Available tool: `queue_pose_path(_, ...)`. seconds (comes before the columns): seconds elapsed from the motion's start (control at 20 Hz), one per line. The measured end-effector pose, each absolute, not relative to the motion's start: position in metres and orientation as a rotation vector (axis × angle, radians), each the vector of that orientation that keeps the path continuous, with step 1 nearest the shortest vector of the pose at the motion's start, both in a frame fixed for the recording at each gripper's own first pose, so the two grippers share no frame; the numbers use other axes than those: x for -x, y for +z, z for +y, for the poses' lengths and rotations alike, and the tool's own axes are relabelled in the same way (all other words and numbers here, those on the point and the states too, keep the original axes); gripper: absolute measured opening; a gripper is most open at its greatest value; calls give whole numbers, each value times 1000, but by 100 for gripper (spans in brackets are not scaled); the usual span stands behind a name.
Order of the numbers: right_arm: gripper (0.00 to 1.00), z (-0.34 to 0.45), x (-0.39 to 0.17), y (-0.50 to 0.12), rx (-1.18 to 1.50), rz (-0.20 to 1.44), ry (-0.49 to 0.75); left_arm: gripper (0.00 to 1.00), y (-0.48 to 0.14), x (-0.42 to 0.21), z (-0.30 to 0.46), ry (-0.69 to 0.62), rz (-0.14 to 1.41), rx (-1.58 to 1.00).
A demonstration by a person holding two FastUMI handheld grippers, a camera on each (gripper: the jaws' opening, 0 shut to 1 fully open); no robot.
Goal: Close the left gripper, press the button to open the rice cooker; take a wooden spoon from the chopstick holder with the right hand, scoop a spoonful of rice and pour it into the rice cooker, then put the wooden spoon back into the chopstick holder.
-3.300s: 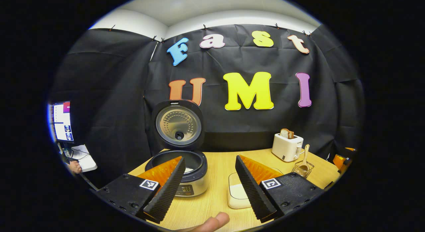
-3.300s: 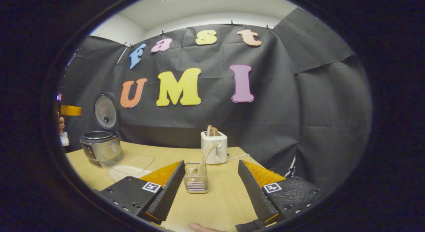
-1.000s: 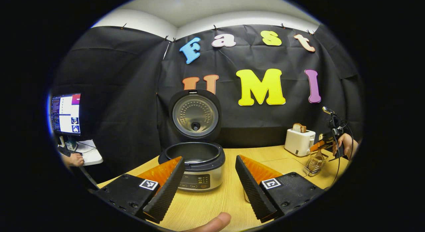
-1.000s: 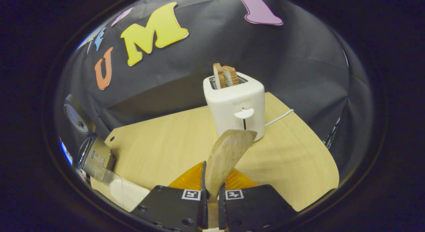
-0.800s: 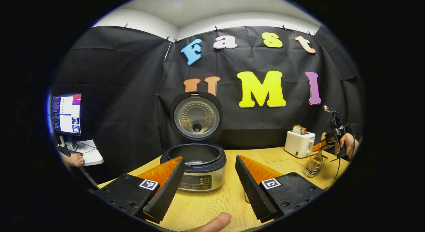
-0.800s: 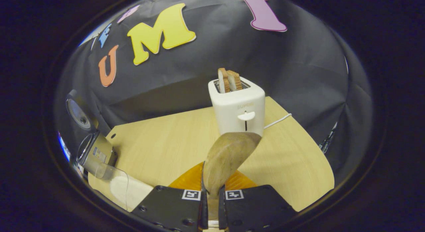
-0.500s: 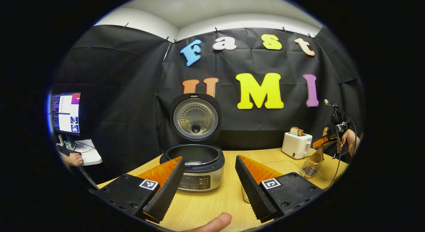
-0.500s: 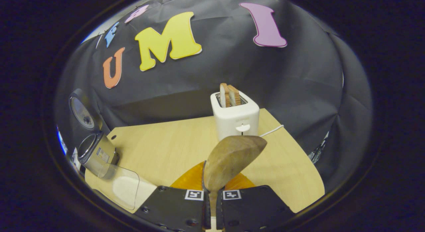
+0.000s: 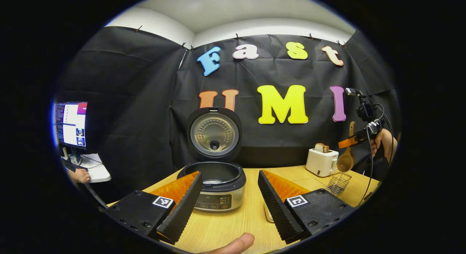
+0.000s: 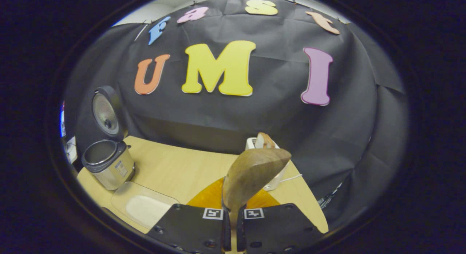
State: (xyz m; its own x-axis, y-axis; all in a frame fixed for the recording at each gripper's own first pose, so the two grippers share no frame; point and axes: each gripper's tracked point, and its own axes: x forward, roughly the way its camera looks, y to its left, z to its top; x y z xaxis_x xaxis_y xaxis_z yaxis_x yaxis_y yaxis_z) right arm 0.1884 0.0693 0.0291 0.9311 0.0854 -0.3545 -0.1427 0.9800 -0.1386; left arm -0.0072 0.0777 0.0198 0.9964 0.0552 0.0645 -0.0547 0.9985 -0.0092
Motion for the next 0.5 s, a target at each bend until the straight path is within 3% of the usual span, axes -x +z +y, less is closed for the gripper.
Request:
queue_pose_path(0.25,6,146,-175,28,242,342,188,96,23,11,77,58,-74,-38)
queue_pose_path(0.5,6,204,-172,-22,312,380,226,97,21,10,85,67,-66,-22)
